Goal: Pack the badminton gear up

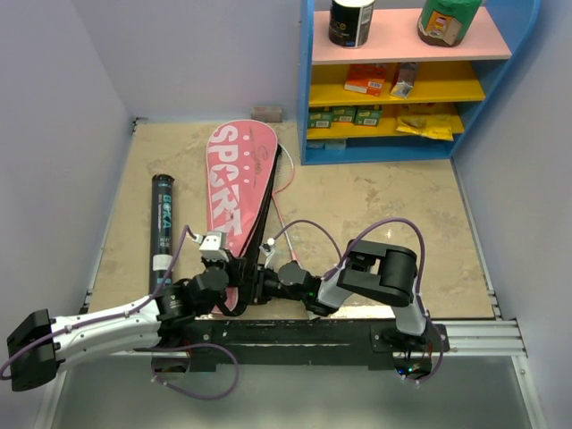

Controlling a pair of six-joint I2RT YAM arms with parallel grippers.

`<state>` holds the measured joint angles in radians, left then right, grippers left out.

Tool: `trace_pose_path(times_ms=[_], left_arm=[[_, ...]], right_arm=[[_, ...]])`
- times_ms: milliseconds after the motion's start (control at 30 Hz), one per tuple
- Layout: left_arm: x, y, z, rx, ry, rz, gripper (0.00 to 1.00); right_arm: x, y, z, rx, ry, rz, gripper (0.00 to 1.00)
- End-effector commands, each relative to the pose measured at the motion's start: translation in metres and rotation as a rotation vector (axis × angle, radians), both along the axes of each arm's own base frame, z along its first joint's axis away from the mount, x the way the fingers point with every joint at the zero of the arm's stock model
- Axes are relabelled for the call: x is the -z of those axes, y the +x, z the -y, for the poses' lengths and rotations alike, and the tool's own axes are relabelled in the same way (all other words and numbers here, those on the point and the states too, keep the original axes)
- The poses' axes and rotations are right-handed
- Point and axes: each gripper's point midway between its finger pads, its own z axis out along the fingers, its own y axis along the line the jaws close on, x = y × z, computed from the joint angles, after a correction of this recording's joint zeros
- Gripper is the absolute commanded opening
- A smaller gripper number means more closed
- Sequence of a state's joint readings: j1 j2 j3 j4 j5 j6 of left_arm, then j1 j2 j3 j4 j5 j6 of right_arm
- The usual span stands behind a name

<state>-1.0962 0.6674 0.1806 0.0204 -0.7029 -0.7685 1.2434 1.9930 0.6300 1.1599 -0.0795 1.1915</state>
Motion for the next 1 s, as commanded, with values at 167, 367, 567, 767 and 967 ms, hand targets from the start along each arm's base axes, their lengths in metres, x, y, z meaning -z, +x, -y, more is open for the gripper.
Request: trace_pose_path(times_ms=[167, 367, 567, 767, 967], left_arm=[[-0.021, 0.001, 0.014, 0.002, -0.134, 0.023, 0.00], [-0.032, 0.007, 0.005, -0.043, -0.100, 0.044, 0.00], [-0.045, 0.010, -0.006, -0.089, -0.064, 0.059, 0.00], [-0.070, 0.010, -0.006, -0.086, -0.103, 0.077, 0.00], [-0.083, 0.008, -0.005, -0.073, -0.111, 0.080, 0.00]], right_arm=[[-0.042, -0.015, -0.002, -0.080, 0.068, 0.091, 0.38], [-0.024, -0.004, 0.042, -0.017, -0.241, 0.163, 0.41], [-0.035, 0.036, 0.110, 0.154, -0.594, 0.283, 0.50], [-0.050, 0.124, 0.183, 0.394, -0.760, 0.289, 0.53], [-0.036, 0.177, 0.189, 0.388, -0.896, 0.345, 0.52]])
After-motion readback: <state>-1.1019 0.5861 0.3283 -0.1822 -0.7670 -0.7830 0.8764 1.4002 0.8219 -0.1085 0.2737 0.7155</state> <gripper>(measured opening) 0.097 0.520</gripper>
